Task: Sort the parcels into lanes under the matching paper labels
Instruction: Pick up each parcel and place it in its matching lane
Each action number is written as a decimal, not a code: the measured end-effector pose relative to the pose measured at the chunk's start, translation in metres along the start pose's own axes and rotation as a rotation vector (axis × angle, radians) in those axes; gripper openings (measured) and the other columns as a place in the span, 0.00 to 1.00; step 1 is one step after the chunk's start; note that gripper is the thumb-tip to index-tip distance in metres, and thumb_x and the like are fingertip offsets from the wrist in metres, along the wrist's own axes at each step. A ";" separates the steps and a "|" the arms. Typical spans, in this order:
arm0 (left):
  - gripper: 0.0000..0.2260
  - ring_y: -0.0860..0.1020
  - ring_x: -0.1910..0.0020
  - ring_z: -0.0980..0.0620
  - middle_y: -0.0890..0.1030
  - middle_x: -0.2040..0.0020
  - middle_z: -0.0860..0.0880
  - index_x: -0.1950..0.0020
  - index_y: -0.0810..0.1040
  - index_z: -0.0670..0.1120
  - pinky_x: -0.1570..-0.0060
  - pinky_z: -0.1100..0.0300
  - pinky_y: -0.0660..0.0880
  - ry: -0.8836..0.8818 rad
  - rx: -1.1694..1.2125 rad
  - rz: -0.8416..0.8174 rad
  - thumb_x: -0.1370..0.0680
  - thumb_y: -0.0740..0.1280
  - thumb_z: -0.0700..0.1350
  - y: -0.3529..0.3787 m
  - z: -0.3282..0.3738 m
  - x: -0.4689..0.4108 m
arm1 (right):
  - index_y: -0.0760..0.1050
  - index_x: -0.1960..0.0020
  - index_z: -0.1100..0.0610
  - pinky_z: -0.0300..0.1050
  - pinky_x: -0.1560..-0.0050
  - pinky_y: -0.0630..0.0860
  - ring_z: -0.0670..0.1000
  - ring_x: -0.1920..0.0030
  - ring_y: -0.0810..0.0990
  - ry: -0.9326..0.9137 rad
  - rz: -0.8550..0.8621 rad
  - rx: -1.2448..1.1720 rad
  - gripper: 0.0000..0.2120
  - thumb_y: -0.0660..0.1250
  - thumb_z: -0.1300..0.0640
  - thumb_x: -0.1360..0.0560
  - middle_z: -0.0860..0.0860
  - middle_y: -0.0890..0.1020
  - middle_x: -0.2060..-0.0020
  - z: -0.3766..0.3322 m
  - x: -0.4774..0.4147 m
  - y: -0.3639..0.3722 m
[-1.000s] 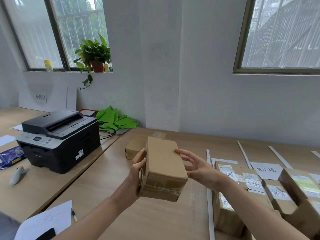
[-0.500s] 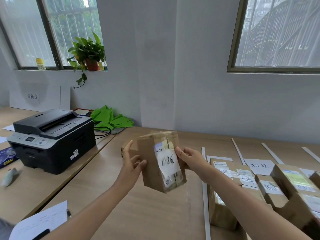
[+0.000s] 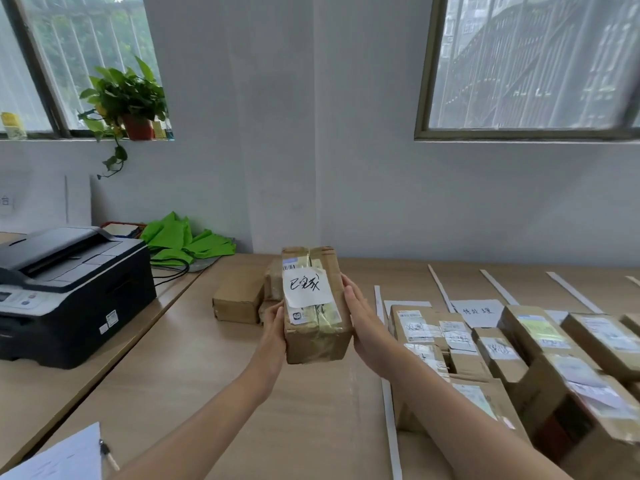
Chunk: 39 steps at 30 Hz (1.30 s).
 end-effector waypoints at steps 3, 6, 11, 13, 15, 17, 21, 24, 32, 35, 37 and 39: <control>0.11 0.78 0.38 0.55 0.81 0.39 0.54 0.39 0.72 0.60 0.32 0.46 0.71 -0.002 -0.035 -0.128 0.18 0.57 0.61 0.029 -0.006 -0.003 | 0.63 0.31 0.24 0.55 0.29 0.71 0.50 0.25 0.65 0.048 -0.009 0.008 0.19 0.55 0.32 0.22 0.41 0.64 0.25 0.005 0.012 -0.024; 0.15 0.80 0.39 0.50 0.81 0.39 0.49 0.35 0.70 0.54 0.36 0.43 0.74 -0.004 -0.067 -0.245 0.17 0.55 0.59 0.060 -0.010 0.000 | 0.60 0.28 0.26 0.52 0.37 0.78 0.49 0.29 0.72 0.053 0.036 -0.061 0.19 0.54 0.37 0.19 0.42 0.69 0.27 0.001 0.034 -0.048; 0.17 0.80 0.41 0.50 0.80 0.39 0.49 0.36 0.69 0.55 0.40 0.43 0.76 -0.062 -0.072 -0.358 0.18 0.54 0.62 0.098 -0.030 0.007 | 0.58 0.24 0.32 0.57 0.30 0.72 0.49 0.29 0.74 0.062 0.173 -0.037 0.25 0.55 0.37 0.21 0.43 0.74 0.29 0.005 0.067 -0.080; 0.16 0.80 0.42 0.53 0.80 0.40 0.49 0.35 0.68 0.53 0.39 0.47 0.76 -0.084 -0.085 -0.398 0.16 0.52 0.59 0.114 -0.042 0.010 | 0.61 0.25 0.32 0.55 0.31 0.74 0.48 0.30 0.75 0.093 0.243 -0.036 0.23 0.55 0.39 0.20 0.41 0.76 0.31 0.012 0.080 -0.096; 0.16 0.79 0.42 0.55 0.79 0.41 0.51 0.34 0.68 0.52 0.42 0.55 0.76 -0.085 -0.103 -0.444 0.16 0.50 0.57 0.131 -0.049 0.017 | 0.62 0.26 0.32 0.51 0.34 0.76 0.47 0.32 0.76 0.127 0.306 -0.065 0.21 0.55 0.40 0.19 0.41 0.78 0.33 0.018 0.096 -0.110; 0.16 0.78 0.41 0.57 0.78 0.40 0.52 0.33 0.67 0.51 0.49 0.65 0.75 -0.093 -0.119 -0.481 0.15 0.49 0.56 0.150 -0.054 0.027 | 0.63 0.25 0.35 0.43 0.42 0.80 0.45 0.36 0.79 0.137 0.365 -0.116 0.20 0.54 0.42 0.17 0.42 0.80 0.35 0.026 0.114 -0.124; 0.17 0.77 0.40 0.57 0.78 0.40 0.51 0.32 0.66 0.51 0.55 0.73 0.74 -0.112 -0.141 -0.562 0.15 0.48 0.55 0.198 -0.068 0.060 | 0.65 0.26 0.36 0.52 0.33 0.75 0.47 0.34 0.78 0.108 0.454 -0.138 0.18 0.52 0.43 0.16 0.43 0.79 0.34 0.032 0.164 -0.159; 0.15 0.76 0.41 0.59 0.78 0.41 0.55 0.34 0.67 0.52 0.56 0.74 0.73 -0.103 -0.166 -0.620 0.15 0.48 0.54 0.245 -0.074 0.094 | 0.62 0.27 0.30 0.58 0.30 0.72 0.48 0.31 0.76 0.099 0.517 -0.126 0.19 0.54 0.40 0.17 0.42 0.77 0.32 0.031 0.212 -0.199; 0.15 0.75 0.36 0.52 0.77 0.41 0.51 0.35 0.68 0.51 0.43 0.64 0.74 -0.030 -0.143 -0.767 0.15 0.50 0.55 0.424 -0.075 0.216 | 0.64 0.24 0.42 0.54 0.34 0.76 0.51 0.34 0.78 -0.044 0.658 -0.148 0.19 0.51 0.48 0.14 0.49 0.79 0.33 -0.020 0.364 -0.337; 0.14 0.74 0.41 0.62 0.75 0.43 0.55 0.35 0.68 0.51 0.50 0.78 0.69 0.041 -0.182 -0.815 0.15 0.51 0.54 0.489 -0.077 0.275 | 0.63 0.24 0.40 0.57 0.32 0.73 0.51 0.34 0.78 -0.054 0.673 -0.143 0.20 0.55 0.47 0.15 0.47 0.79 0.33 -0.026 0.425 -0.398; 0.14 0.74 0.41 0.62 0.75 0.43 0.56 0.34 0.68 0.48 0.53 0.78 0.69 0.024 -0.187 -0.844 0.14 0.49 0.50 0.530 -0.090 0.306 | 0.64 0.24 0.40 0.54 0.35 0.77 0.51 0.35 0.79 -0.062 0.686 -0.144 0.20 0.56 0.48 0.16 0.47 0.80 0.34 -0.028 0.464 -0.435; 0.15 0.75 0.40 0.57 0.76 0.40 0.53 0.33 0.67 0.49 0.43 0.67 0.72 -0.011 -0.192 -0.863 0.14 0.49 0.52 0.565 -0.105 0.332 | 0.63 0.24 0.40 0.54 0.37 0.78 0.52 0.35 0.80 -0.051 0.698 -0.150 0.21 0.57 0.48 0.16 0.48 0.79 0.34 -0.026 0.496 -0.465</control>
Point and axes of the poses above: each hand's wrist, its own x-axis away from the middle knuckle, its own y-axis out of the palm, z = x × y, the point moved 6 cm from there along -x, towards the middle knuckle
